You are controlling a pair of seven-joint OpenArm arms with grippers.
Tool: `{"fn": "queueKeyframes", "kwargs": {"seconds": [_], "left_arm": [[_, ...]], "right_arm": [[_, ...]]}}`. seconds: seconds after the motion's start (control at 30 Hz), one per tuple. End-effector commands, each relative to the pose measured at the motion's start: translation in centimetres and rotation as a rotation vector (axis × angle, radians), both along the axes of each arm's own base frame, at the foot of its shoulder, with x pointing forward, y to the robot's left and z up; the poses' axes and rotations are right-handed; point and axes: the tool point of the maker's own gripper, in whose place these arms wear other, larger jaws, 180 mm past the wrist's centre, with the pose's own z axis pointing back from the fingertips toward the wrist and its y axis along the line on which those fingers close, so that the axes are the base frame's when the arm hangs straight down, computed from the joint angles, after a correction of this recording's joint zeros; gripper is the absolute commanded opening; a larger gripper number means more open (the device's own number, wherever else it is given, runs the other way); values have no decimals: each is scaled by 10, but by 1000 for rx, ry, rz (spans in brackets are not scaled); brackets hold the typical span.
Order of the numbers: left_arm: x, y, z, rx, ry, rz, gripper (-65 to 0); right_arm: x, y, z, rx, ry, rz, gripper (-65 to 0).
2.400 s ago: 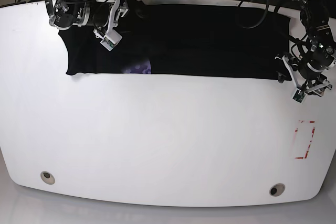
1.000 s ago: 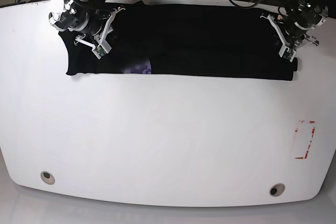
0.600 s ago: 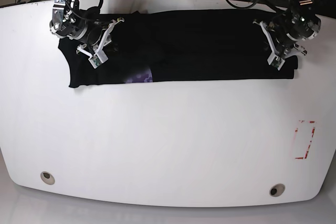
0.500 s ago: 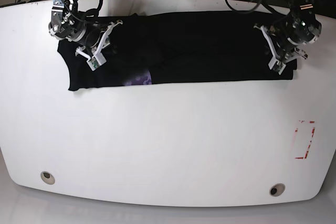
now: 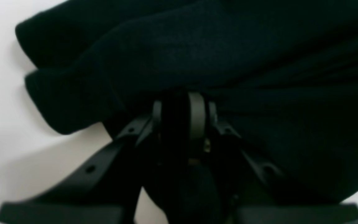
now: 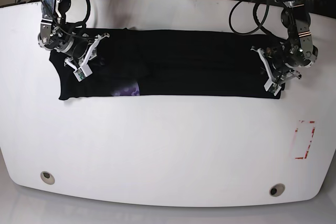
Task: Layout the t-shirt on the table in an organized manner, then fold the t-shirt properly
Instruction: 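Drag the shirt's end with the left gripper away from the right gripper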
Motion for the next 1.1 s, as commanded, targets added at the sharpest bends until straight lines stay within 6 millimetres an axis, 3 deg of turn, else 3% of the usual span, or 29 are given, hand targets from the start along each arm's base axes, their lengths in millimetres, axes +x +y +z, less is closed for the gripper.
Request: {"fn": "queueKeyframes", "kwargs": {"seconds": [0.0,0.27,0.57,0.67,0.87,1.07], "left_arm": [[12,8,7,43,-14,-2,-568],[29,7,10,27,-25,2,-568],[48,7,51,71,-137,-16,-551],[47,10,62,113,-138,-18,-489],[48,29,96,165,-211,38,-296],[47,50,98,153,-217,115,-207]], "right_arm": [[-14,-26,-15,-127,87,-6,-645],[-15,-23,-16,-120,90,-7,-647],[-16,-15,-17,-99,89,-10,-647],[-15,-15,-17,-99,88,-11,-647],[-13,-15,-16,-98,83,-10,-647],[-13,-7,-17,-78,82,-13,-647]]}}
